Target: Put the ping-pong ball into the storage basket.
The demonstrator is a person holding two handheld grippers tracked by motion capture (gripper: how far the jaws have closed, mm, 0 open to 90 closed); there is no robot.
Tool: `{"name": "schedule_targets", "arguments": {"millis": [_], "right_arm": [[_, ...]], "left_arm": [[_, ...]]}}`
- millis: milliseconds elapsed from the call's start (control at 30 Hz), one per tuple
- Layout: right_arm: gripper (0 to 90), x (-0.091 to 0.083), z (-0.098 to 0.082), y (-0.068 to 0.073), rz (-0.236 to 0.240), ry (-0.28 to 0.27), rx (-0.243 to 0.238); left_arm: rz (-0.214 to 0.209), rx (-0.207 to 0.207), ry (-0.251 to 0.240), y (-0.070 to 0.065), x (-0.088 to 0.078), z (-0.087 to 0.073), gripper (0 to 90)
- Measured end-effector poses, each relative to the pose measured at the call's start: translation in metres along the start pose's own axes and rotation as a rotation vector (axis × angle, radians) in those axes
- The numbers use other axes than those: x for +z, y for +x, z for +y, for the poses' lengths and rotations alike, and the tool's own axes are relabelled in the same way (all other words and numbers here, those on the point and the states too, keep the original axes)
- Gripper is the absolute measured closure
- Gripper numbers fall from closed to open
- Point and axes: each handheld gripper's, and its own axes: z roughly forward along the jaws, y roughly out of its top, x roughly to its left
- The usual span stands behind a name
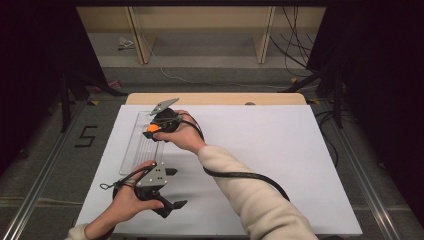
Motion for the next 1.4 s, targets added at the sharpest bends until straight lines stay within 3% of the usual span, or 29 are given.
{"name": "schedule_targets", "arguments": {"millis": [1400], "right_arm": [[51.2,0.027,-0.001,0.002,0.023,0.060,-0.001]], "left_arm": [[-0.005,0.007,0.006,-0.001,0.000,0.000,0.6]]}}
